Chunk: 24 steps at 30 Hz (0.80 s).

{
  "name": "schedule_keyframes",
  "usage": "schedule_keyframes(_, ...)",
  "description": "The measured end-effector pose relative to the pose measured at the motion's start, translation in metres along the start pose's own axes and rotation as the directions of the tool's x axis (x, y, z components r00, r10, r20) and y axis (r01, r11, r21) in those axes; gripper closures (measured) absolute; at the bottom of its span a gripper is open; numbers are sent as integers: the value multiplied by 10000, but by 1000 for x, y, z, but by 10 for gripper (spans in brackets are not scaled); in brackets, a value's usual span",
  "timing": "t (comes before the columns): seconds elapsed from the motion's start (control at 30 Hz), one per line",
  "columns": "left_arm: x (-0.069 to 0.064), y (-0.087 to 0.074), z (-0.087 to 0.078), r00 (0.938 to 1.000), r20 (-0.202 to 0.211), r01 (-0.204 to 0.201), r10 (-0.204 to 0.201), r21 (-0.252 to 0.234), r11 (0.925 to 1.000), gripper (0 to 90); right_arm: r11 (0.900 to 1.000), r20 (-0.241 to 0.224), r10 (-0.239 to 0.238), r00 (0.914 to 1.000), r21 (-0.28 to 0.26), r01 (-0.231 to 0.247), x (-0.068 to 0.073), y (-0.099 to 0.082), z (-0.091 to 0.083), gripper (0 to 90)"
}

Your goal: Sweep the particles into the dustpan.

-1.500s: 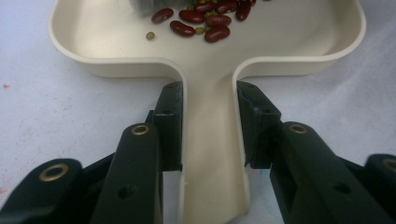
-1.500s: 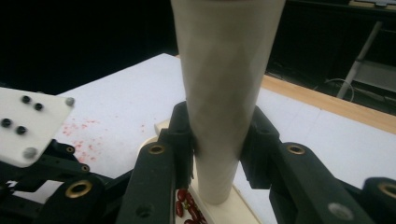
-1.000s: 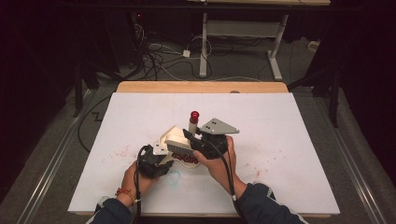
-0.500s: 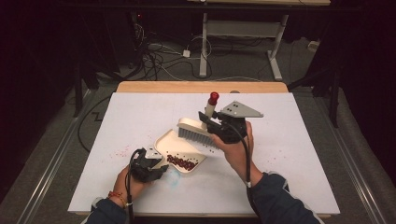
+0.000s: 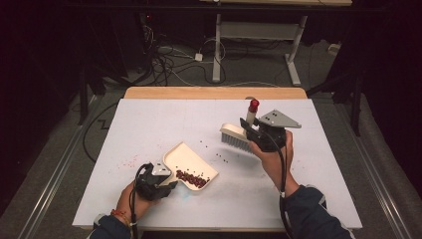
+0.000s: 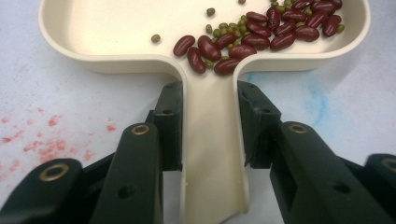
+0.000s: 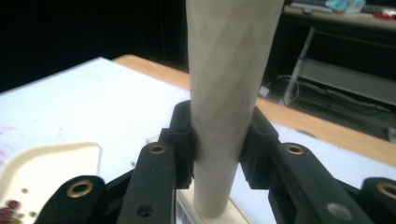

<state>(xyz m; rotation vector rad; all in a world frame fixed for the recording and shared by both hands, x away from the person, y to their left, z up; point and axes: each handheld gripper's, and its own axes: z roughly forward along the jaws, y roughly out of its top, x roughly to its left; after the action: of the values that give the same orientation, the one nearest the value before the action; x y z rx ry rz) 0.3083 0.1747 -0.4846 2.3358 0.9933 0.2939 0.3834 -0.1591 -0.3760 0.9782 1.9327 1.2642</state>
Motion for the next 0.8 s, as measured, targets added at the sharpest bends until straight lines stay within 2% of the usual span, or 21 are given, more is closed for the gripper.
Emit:
schedule_keyframes(0.13, -4, 0, 0, 9999, -43, -97, 97, -12, 10000, 634, 9987, 267, -239, 9994, 448, 227, -3, -17, 4, 701)
schedule_keyframes(0.27, -6, 1, 1, 9999, -86, -100, 99, -33, 9999, 634, 9991, 320, -269, 9991, 328, 258, -3, -20, 3, 701)
schedule_keyframes(0.43, -10, 4, 4, 9999, -86, -94, 94, -43, 9999, 634, 9985, -230, -365, 9991, 407, 374, 11, -20, 3, 700)
schedule_keyframes(0.5, -11, 5, 5, 9999, -89, -90, 90, -35, 10000, 634, 9980, -260, -425, 9988, 461, 437, 16, -18, 6, 700)
schedule_keyframes(0.6, -13, 7, 5, 9999, -125, -33, 34, 17, 10000, 634, 9987, -456, -168, 9988, 464, 189, 19, -16, 10, 699)
schedule_keyframes(0.67, -13, 8, 5, 9999, -145, -46, 46, -1, 10000, 634, 9981, -499, -232, 9985, 550, 259, 23, -16, 10, 699)
schedule_keyframes(0.7, -14, 9, 5, 9999, -142, -11, 11, -6, 10000, 635, 9977, -649, -384, 9972, 529, 419, 29, -16, 8, 699)
schedule_keyframes(0.8, -12, 12, 4, 10000, -46, 27, -27, -8, 10000, 635, 9984, -1131, -158, 9935, 513, 218, 34, -14, 7, 701)
